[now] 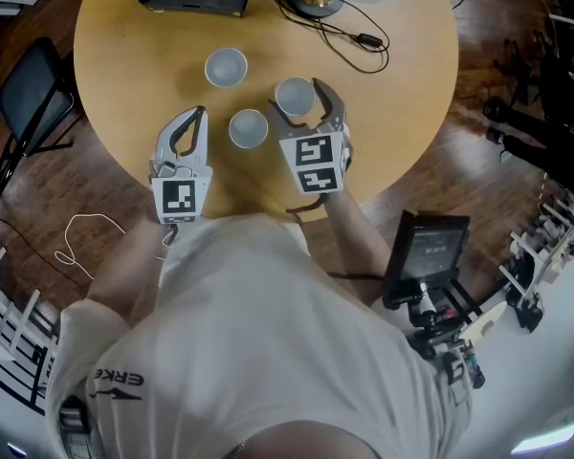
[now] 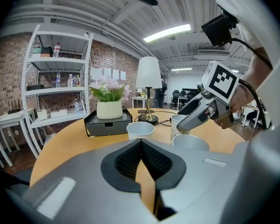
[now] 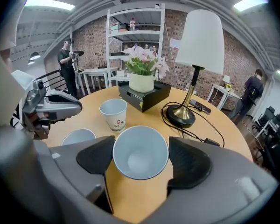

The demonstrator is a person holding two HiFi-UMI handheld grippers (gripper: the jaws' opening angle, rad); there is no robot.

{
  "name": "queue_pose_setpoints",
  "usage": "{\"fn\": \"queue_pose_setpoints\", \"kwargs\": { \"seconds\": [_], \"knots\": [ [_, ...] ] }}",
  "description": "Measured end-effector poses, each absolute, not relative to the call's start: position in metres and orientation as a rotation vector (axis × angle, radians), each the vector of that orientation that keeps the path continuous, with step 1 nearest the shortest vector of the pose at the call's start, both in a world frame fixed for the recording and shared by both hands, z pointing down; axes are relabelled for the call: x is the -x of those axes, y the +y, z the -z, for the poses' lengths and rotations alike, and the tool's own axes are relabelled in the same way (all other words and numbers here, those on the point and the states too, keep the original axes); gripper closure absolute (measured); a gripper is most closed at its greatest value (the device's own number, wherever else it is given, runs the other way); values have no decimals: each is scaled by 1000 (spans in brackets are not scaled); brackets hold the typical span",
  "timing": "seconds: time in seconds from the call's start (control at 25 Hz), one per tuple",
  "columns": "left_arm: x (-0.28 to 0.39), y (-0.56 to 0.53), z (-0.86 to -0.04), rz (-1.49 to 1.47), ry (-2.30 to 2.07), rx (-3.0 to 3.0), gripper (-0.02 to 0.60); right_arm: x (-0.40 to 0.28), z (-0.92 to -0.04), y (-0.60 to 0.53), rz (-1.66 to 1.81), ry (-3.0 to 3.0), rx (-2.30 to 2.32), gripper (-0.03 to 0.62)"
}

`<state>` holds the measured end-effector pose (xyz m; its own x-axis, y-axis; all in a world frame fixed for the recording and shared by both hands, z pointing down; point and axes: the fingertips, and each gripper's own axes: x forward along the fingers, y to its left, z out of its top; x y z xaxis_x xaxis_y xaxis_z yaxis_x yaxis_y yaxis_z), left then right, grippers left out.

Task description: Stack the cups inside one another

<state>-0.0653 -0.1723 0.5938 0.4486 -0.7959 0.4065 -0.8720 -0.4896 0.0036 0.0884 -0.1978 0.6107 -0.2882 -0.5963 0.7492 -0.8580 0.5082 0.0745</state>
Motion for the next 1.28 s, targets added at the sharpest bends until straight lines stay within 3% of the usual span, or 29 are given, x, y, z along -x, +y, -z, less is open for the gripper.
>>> {"fn": "queue_pose_setpoints", "kwargs": {
  "seconds": [0.88, 1.28],
  "knots": [
    [85, -149, -531, -344, -1608, -2520, 580, -28, -438, -206, -44, -2299, -1361, 221],
    [100, -131, -501, -272, -1710, -2516, 580, 3, -410, -190, 20, -2383, -1329, 222]
  ]
}}
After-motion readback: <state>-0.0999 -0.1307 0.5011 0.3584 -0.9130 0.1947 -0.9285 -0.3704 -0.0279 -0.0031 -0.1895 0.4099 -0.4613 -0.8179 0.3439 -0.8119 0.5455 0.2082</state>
